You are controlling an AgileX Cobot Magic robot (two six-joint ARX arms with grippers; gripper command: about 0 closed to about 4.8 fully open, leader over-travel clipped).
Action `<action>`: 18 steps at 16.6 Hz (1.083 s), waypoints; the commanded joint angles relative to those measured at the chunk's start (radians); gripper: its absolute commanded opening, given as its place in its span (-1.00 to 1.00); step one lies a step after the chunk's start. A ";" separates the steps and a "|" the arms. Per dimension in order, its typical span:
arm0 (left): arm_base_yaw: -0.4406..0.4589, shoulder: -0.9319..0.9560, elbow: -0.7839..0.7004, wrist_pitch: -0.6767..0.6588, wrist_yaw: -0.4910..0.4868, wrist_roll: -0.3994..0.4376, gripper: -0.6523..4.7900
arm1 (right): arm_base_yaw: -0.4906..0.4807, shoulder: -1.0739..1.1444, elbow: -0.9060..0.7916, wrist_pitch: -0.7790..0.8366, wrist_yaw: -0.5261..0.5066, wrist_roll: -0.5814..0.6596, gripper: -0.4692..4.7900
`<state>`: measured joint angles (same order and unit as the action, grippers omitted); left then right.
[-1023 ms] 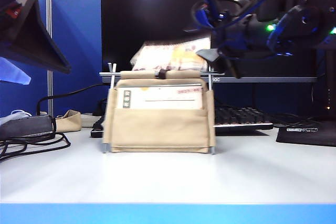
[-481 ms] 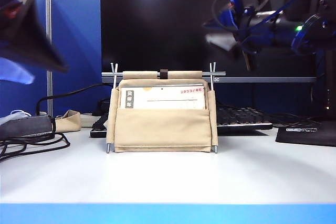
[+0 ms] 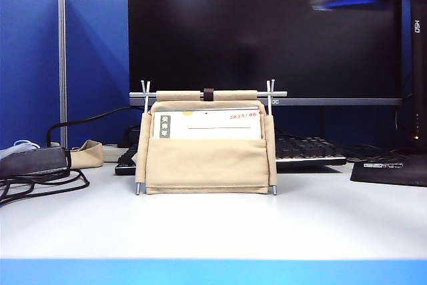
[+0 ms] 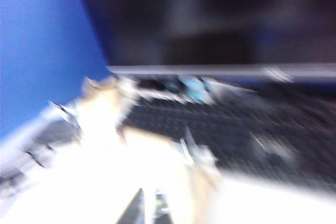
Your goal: Turn one page of the calendar.
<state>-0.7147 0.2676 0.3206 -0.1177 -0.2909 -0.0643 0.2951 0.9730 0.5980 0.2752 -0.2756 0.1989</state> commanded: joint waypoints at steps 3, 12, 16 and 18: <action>-0.001 -0.002 -0.089 -0.038 0.138 -0.047 -0.78 | 0.048 -0.472 -0.359 -0.135 0.232 -0.017 -0.84; 0.000 -0.002 -0.311 0.044 0.021 -0.048 -0.78 | 0.081 -0.726 -0.586 -0.361 0.296 -0.016 -0.84; 0.000 -0.002 -0.311 0.036 0.015 -0.041 -0.76 | 0.080 -0.725 -0.593 -0.362 0.300 -0.017 -0.84; 0.000 -0.002 -0.311 0.037 0.018 -0.041 -0.76 | 0.080 -0.725 -0.593 -0.366 0.300 -0.016 -0.84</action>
<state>-0.7147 0.2653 0.0086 -0.0879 -0.2729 -0.1059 0.3740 0.2481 0.0086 -0.1040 0.0235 0.1825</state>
